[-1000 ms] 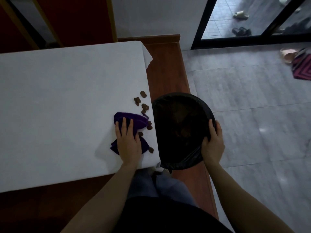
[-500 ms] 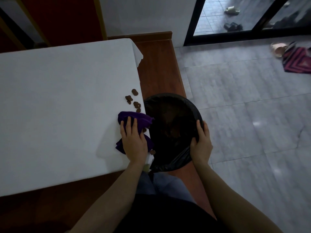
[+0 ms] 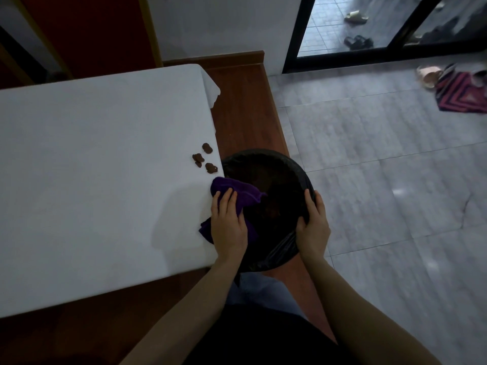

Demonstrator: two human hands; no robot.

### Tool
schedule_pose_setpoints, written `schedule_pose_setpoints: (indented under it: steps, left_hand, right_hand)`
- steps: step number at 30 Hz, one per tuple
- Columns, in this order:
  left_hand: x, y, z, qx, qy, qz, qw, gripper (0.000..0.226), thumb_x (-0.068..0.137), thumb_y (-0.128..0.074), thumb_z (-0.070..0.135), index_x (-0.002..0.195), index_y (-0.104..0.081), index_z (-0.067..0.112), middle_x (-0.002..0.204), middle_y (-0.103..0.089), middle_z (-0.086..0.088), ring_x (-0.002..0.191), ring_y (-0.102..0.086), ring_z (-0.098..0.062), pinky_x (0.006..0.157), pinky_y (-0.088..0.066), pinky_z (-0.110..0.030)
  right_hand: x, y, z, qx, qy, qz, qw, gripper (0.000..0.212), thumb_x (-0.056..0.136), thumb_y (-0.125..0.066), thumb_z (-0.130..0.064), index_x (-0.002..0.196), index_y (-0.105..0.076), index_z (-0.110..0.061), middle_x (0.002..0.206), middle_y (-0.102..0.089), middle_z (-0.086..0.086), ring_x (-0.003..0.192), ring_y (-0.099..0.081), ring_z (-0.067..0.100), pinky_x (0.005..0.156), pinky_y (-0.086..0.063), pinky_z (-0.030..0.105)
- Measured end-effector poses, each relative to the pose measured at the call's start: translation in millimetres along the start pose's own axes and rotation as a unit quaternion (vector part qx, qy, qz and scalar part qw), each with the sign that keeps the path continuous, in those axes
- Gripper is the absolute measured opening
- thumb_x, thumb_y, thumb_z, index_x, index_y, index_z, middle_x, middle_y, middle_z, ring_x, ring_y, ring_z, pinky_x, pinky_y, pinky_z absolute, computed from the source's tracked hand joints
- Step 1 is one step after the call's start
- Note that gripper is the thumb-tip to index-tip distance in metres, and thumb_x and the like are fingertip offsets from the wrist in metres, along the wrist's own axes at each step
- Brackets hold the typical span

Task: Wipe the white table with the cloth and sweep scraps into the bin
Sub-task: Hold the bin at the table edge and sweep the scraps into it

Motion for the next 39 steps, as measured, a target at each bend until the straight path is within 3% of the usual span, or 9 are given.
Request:
schedule_pose_setpoints:
  steps: [5, 8, 10, 13, 18, 21, 28, 33, 39]
  left_hand:
    - [-4.5, 9.7, 10.8, -0.062, -0.055, -0.008, 0.997, 0.043, 0.100, -0.044, 0.022, 0.140, -0.052, 0.010, 0.143, -0.052, -0.003, 0.142, -0.033, -0.019, 0.115, -0.036, -0.034]
    - [5.5, 29.6, 14.8, -0.096, -0.063, 0.011, 0.993, 0.045, 0.099, -0.040, 0.028, 0.139, -0.052, 0.011, 0.142, -0.052, -0.002, 0.142, -0.032, -0.015, 0.115, -0.021, -0.013]
    - [21.6, 45.3, 15.0, -0.108, -0.064, 0.040, 0.991, 0.041, 0.099, -0.045, 0.021, 0.137, -0.054, 0.008, 0.140, -0.054, -0.005, 0.139, -0.035, -0.018, 0.114, -0.015, -0.007]
    - [53.0, 73.2, 7.5, -0.118, -0.072, 0.111, 0.984, 0.037, 0.096, -0.052, 0.008, 0.133, -0.057, 0.002, 0.135, -0.058, -0.011, 0.134, -0.040, -0.024, 0.116, -0.019, -0.013]
    - [118.2, 112.4, -27.4, -0.079, -0.034, 0.170, 0.982, 0.038, 0.098, -0.049, 0.011, 0.134, -0.056, 0.002, 0.137, -0.057, -0.013, 0.135, -0.041, -0.032, 0.117, -0.029, -0.038]
    - [155.8, 128.7, -60.4, -0.011, -0.009, 0.185, 0.983, 0.038, 0.100, -0.047, 0.012, 0.134, -0.054, 0.000, 0.138, -0.056, -0.015, 0.136, -0.040, -0.035, 0.117, -0.026, -0.034]
    - [188.7, 113.4, -136.5, 0.159, 0.070, 0.045, 0.984, 0.048, 0.103, -0.042, 0.020, 0.148, -0.039, 0.004, 0.157, -0.034, -0.014, 0.148, -0.019, -0.037, 0.121, -0.021, -0.045]
    - [179.5, 93.6, -119.3, 0.170, 0.051, 0.042, 0.983, 0.049, 0.102, -0.045, 0.022, 0.148, -0.040, 0.007, 0.157, -0.035, -0.012, 0.146, -0.023, -0.038, 0.120, -0.024, -0.047]
    - [162.4, 63.1, -73.9, 0.154, 0.051, 0.017, 0.987, 0.052, 0.101, -0.045, 0.023, 0.151, -0.037, 0.010, 0.159, -0.031, -0.009, 0.148, -0.020, -0.033, 0.120, -0.025, -0.046]
  right_hand:
    - [7.7, 0.3, -0.8, -0.013, 0.000, -0.001, 1.000, 0.070, 0.089, -0.051, 0.006, 0.149, -0.040, -0.029, 0.158, -0.033, -0.001, 0.104, -0.057, 0.021, 0.064, -0.032, -0.004]
    - [17.7, -0.5, -3.7, -0.015, 0.002, 0.003, 1.000, 0.070, 0.089, -0.050, 0.005, 0.149, -0.040, -0.029, 0.157, -0.033, -0.001, 0.111, -0.057, 0.022, 0.076, -0.035, 0.010]
    - [27.2, -1.2, -7.3, -0.009, -0.001, 0.007, 1.000, 0.069, 0.089, -0.049, 0.005, 0.149, -0.041, -0.028, 0.158, -0.033, 0.000, 0.118, -0.055, 0.024, 0.083, -0.037, 0.020]
    - [43.7, -4.2, -17.4, -0.009, -0.004, 0.008, 1.000, 0.069, 0.089, -0.048, 0.004, 0.150, -0.039, -0.028, 0.159, -0.031, 0.000, 0.120, -0.052, 0.023, 0.087, -0.038, 0.026]
    - [70.4, -12.6, -34.8, 0.001, 0.018, 0.015, 1.000, 0.070, 0.088, -0.047, 0.005, 0.150, -0.039, -0.027, 0.159, -0.030, 0.001, 0.135, -0.042, 0.020, 0.094, -0.039, 0.029]
    - [84.8, -17.2, -44.4, -0.007, 0.025, 0.016, 1.000, 0.071, 0.088, -0.046, 0.006, 0.150, -0.039, -0.027, 0.158, -0.031, 0.001, 0.135, -0.042, 0.020, 0.094, -0.035, 0.023]
    - [99.2, -26.7, -56.0, -0.018, 0.020, 0.018, 0.999, 0.072, 0.088, -0.047, 0.008, 0.150, -0.038, -0.027, 0.158, -0.031, 0.000, 0.134, -0.042, 0.018, 0.094, -0.028, 0.017]
    - [101.3, -33.4, -59.4, -0.011, 0.013, 0.013, 1.000, 0.073, 0.087, -0.048, 0.007, 0.150, -0.038, -0.030, 0.158, -0.031, -0.001, 0.139, -0.038, 0.020, 0.109, -0.037, 0.037]
    - [99.7, -31.9, -65.4, -0.019, 0.008, 0.011, 1.000, 0.072, 0.089, -0.048, 0.006, 0.150, -0.037, -0.030, 0.159, -0.030, -0.003, 0.132, -0.044, 0.018, 0.101, -0.037, 0.027]
Point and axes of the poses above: each hand's wrist, its own x-axis towards the middle knuckle, its own y-axis out of the back of the hand, z = x × y, the point moved 4 cm from there along x, towards the middle knuckle
